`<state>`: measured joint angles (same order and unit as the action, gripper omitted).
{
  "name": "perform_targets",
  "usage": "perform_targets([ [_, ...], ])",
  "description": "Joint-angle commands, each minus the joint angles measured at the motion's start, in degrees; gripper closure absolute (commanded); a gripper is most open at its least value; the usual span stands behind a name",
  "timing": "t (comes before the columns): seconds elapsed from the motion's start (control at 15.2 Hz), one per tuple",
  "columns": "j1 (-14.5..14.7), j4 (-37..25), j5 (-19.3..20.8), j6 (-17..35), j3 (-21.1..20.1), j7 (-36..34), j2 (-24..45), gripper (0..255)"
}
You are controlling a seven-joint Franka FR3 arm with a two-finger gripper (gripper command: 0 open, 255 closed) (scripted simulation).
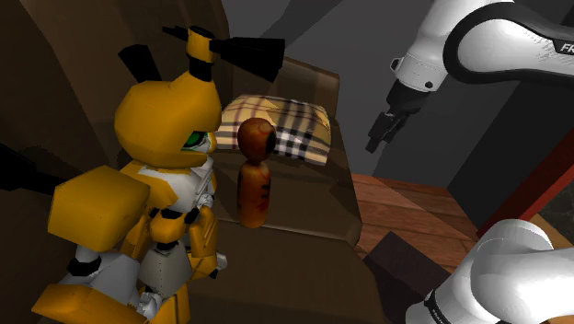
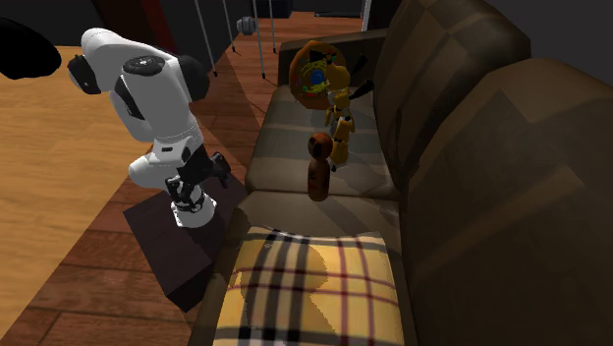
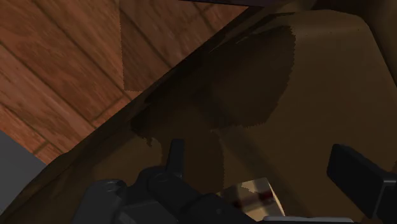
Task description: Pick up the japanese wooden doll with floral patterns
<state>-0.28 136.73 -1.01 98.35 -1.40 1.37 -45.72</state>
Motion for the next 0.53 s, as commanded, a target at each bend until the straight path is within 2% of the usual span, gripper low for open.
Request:
perform_targets([
  [0.0,0.0,0.0,0.0,0.0,0.0,0.0,0.0,0],
  [0.46,4.0,-7.5,-5.5,0.6,-5.2,-4.1,7.3,0],
])
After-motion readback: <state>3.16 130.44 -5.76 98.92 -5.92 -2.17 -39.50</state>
